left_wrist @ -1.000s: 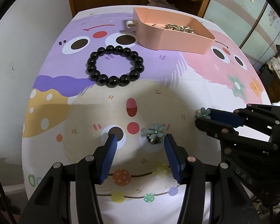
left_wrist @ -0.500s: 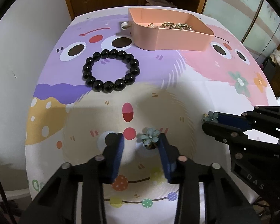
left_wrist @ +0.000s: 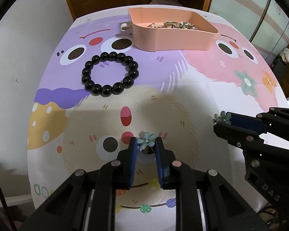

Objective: Organize jewelry
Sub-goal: 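Carry the teal flower earring into the pink box and open the left tool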

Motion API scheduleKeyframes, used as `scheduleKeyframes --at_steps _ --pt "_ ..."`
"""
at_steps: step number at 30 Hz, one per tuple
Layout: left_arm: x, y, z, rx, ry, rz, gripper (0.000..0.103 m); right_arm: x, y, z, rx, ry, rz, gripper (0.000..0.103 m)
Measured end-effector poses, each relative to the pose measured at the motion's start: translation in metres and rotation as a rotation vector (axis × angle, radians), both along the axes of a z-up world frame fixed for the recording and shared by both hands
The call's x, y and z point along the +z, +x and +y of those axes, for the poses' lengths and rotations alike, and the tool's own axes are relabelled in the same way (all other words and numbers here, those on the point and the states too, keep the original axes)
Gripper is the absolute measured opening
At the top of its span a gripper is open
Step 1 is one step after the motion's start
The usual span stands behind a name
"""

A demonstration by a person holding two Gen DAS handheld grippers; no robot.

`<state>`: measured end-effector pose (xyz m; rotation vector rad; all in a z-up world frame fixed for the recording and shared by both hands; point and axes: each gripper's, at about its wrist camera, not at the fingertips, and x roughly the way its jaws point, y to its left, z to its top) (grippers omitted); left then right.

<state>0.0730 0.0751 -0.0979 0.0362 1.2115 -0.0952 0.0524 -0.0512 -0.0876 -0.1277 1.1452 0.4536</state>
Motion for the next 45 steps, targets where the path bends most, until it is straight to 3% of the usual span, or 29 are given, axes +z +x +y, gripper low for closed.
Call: scheduleKeyframes --at_steps 29,45 --pt "0.018 0.006 -0.003 0.016 -0.003 -0.055 0.016 0.029 -0.009 0.002 -0.044 -0.078 -0.190 0.016" --pt "0.057 0.065 -0.022 -0.006 -0.003 -0.199 0.016 0.041 0.020 -0.020 -0.151 -0.058 -0.219 0.016"
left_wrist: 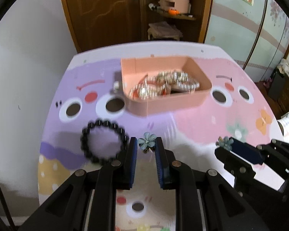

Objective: Organize jewelry
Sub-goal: 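Carry the teal flower earring into the pink box and open the left tool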

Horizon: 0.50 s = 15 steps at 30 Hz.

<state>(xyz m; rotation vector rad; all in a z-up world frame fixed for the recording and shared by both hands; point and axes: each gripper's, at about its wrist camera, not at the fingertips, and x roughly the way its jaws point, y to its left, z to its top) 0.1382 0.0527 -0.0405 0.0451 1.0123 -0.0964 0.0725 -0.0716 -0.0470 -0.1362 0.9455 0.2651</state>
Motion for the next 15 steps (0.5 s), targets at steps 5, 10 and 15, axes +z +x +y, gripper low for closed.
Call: scheduleKeyframes --at_steps 5,10,15 --pt "0.010 0.029 -0.007 0.001 0.007 -0.046 0.016 0.007 0.023 -0.009 -0.054 0.008 -0.020 0.016" --pt "0.019 0.056 -0.011 0.012 0.012 -0.093 0.016 0.020 0.054 -0.020 -0.109 0.052 -0.045 0.016" --pt "0.020 0.083 -0.012 0.034 0.012 -0.110 0.016 0.027 0.085 -0.024 -0.140 0.071 -0.064 0.016"
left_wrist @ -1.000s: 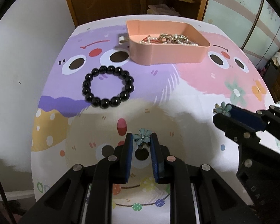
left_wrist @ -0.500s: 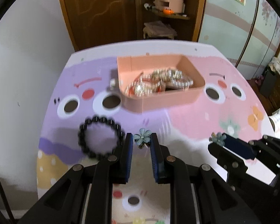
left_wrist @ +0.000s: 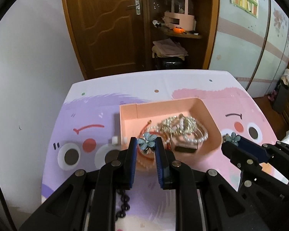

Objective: Organize jewelry
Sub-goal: 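Carry the teal flower earring into the pink box and open the left tool, then move the right tool to the black bead bracelet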

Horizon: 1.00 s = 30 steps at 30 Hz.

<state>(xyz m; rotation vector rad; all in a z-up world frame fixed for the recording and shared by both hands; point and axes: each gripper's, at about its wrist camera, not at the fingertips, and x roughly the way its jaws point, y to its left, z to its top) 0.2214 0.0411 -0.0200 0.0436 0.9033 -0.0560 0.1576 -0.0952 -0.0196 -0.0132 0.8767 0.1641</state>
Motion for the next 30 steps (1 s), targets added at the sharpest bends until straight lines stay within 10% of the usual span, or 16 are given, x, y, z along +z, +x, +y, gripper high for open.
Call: scheduleKeyframes --at_steps 30 --pt "-0.037 0.047 -0.001 0.012 0.010 0.065 0.028 -0.038 0.056 0.002 0.000 -0.002 0.129 0.017"
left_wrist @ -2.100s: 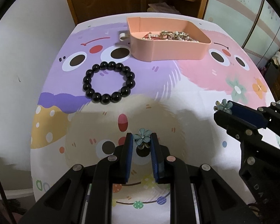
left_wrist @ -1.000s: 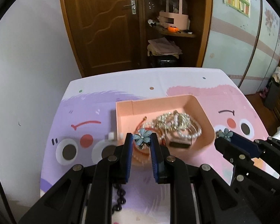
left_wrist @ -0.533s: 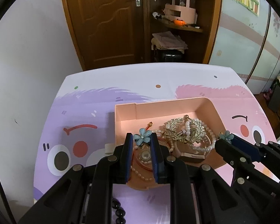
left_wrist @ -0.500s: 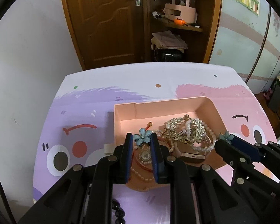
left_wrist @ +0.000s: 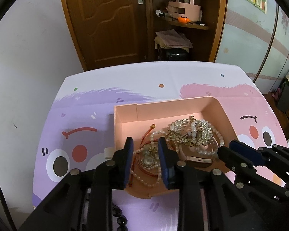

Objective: Organize jewelry
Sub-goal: 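Move the right tool to the black bead bracelet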

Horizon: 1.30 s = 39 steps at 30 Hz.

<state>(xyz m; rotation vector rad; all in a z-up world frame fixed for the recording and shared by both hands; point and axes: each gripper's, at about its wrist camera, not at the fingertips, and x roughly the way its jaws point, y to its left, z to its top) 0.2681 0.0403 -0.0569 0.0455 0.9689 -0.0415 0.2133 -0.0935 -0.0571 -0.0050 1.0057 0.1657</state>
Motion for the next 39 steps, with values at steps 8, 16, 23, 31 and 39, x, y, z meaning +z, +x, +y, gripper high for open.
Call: scheduleKeyframes --at_steps 8,16,23,31,39 --pt "0.012 -0.013 0.000 0.006 0.003 -0.033 0.051 0.011 -0.007 0.000 -0.006 -0.019 -0.045 0.027" --pt "0.029 -0.034 0.000 -0.002 0.010 -0.060 0.053 0.024 -0.022 -0.002 -0.021 -0.005 -0.066 0.027" --pt "0.041 -0.058 0.009 0.008 0.009 -0.077 0.063 0.034 -0.043 0.002 -0.027 0.001 -0.074 0.027" --pt "0.045 -0.091 0.023 0.028 0.012 -0.059 0.068 0.038 -0.070 0.009 -0.032 -0.002 -0.062 0.027" --pt "0.038 -0.120 0.038 0.027 0.012 -0.025 0.072 0.030 -0.095 0.023 -0.023 -0.010 -0.028 0.027"
